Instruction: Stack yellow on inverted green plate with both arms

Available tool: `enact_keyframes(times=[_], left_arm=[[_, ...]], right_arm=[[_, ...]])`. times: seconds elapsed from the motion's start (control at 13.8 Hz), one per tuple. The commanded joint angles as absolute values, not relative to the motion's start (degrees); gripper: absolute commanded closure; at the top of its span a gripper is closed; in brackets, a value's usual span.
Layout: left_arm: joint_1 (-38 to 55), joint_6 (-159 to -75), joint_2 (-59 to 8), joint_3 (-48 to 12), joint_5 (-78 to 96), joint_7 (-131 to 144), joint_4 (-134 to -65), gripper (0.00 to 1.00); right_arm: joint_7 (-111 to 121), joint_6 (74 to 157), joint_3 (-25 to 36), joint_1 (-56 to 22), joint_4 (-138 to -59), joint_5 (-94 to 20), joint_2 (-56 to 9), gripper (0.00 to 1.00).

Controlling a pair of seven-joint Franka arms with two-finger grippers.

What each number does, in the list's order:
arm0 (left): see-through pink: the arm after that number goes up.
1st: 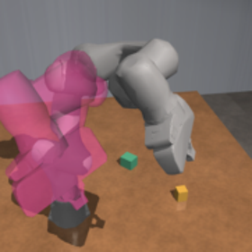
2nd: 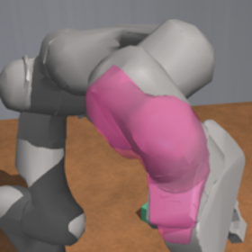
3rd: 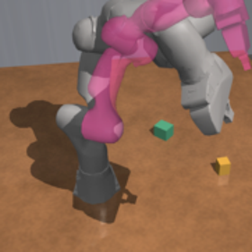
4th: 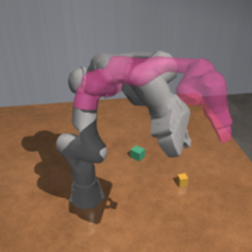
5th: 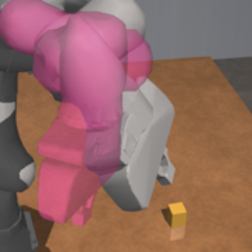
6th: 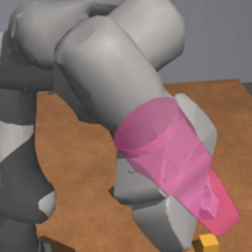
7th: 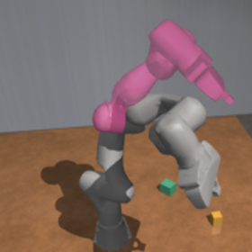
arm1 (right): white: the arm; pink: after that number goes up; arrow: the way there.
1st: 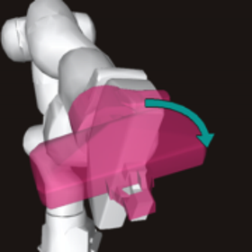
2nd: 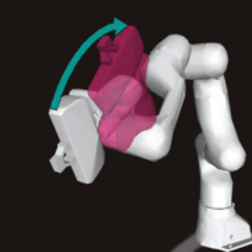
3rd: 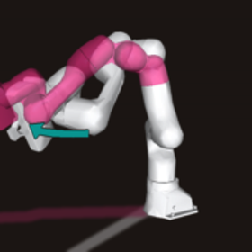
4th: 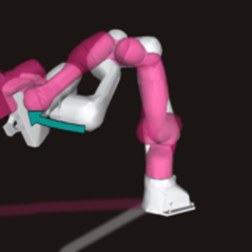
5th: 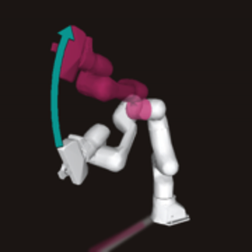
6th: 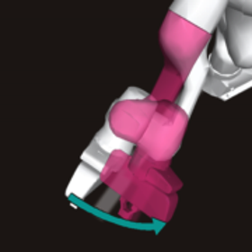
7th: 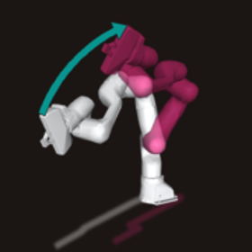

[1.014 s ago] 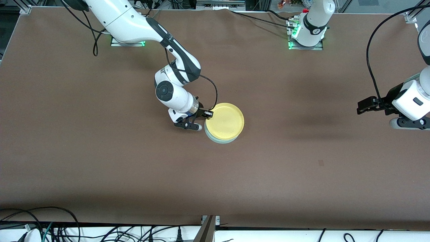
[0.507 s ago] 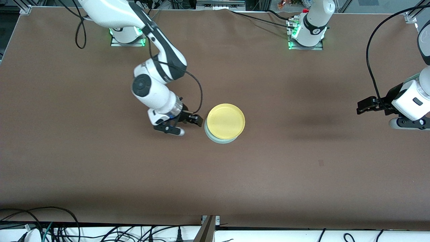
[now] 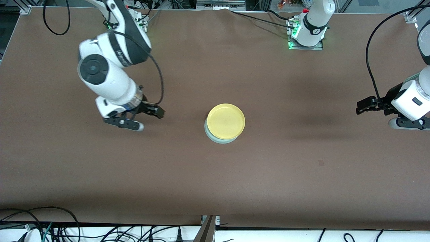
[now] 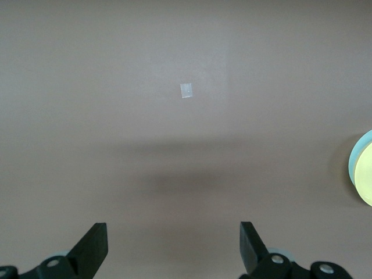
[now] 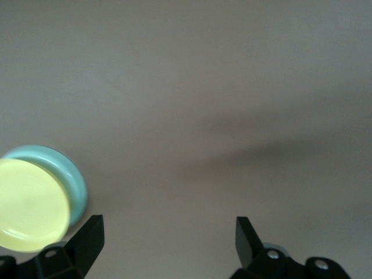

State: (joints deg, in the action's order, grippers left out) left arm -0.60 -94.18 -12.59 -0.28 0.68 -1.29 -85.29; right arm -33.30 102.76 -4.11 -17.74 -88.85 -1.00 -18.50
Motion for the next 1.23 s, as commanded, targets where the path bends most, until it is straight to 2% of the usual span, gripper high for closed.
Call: enact_keyframes(times=[0.0, 0.22, 0.29, 0.43, 0.51, 0.8, 1.16], left_arm=[[-0.7, -93.3, -13.4, -0.4, 1.8, -1.6, -83.5, 0.00], [-0.6, -93.3, -13.4, -0.4, 2.0, -1.3, -83.5, 0.00], [-0.7, -93.3, -13.4, -0.4, 2.7, -0.6, -83.5, 0.00], [-0.7, -93.3, -13.4, -0.4, 2.9, -0.4, -83.5, 0.00], [-0.7, -93.3, -13.4, -0.3, 2.9, -0.4, -83.5, 0.00], [-0.5, -93.3, -13.4, -0.3, 2.9, -0.2, -83.5, 0.00], [-0.5, -93.3, -13.4, -0.3, 2.5, -0.3, -83.5, 0.00]], right_arm=[[-21.4, 94.4, -7.8, -9.8, -85.3, 3.1, -15.0, 0.00], [-10.1, 95.2, -8.6, 0.1, -88.1, 4.0, -10.4, 0.00], [-9.1, 97.0, -9.8, 2.5, -91.8, 3.9, -6.9, 0.00], [-8.3, 108.3, -10.0, 4.7, -106.4, 3.5, 2.3, 0.00], [-8.9, 109.7, -9.6, 4.7, -108.1, 3.0, 3.3, 0.00], [-4.4, 100.9, -5.1, 4.5, -102.3, -1.2, 1.5, 0.00], [-4.0, 100.7, -5.1, 3.7, -101.8, 0.1, 1.7, 0.00]])
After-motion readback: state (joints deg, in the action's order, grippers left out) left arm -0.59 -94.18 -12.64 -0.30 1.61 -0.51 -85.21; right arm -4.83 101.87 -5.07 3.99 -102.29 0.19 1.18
